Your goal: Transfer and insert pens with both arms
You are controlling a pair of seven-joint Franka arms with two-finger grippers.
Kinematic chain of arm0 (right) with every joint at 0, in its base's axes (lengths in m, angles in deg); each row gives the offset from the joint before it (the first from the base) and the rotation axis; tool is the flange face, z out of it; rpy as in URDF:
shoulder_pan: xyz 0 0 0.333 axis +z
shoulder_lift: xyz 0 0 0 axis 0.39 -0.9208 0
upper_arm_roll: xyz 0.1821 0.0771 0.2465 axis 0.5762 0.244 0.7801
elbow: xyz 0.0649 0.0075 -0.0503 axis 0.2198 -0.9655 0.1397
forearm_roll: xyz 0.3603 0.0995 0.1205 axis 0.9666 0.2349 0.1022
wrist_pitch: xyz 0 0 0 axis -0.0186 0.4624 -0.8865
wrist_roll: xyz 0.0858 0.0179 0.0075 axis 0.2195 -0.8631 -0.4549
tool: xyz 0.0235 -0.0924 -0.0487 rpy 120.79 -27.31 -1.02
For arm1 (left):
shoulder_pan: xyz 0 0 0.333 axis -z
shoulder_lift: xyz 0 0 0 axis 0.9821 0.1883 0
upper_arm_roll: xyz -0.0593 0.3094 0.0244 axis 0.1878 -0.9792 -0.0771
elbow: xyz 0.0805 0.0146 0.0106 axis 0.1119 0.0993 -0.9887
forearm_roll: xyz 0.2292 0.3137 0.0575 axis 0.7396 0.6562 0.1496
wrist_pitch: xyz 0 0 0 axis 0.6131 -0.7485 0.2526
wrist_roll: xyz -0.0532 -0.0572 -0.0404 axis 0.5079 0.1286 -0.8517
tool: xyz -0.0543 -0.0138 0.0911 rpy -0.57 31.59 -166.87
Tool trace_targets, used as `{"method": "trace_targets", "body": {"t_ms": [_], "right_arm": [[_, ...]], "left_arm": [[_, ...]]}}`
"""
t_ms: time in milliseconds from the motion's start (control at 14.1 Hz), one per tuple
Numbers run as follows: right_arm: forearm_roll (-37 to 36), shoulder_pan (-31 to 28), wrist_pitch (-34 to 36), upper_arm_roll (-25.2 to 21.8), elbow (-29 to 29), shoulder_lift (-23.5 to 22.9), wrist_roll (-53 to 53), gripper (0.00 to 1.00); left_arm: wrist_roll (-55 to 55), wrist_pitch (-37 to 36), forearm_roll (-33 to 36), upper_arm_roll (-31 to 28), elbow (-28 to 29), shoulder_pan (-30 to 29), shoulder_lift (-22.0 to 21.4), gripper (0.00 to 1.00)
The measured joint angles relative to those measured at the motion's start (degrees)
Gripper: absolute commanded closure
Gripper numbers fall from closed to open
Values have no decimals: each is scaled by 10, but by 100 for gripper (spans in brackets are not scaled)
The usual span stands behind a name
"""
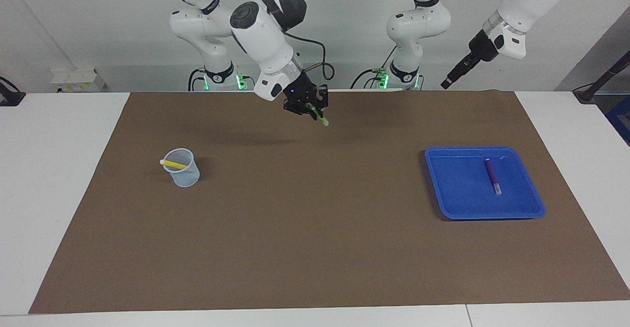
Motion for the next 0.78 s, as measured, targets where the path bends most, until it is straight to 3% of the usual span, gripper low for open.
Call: {"method": "trace_targets", "body": {"t_ms": [355,781], "right_arm": [[-151,-124,105,-3,-2,7,-250,100],[-307,-173,105,-2,-2,7,-480,100]], "left_arm": [[-192,38,68,-1,3,-31,11,21],[-307,137,112,0,9,-58,79,21]]}}
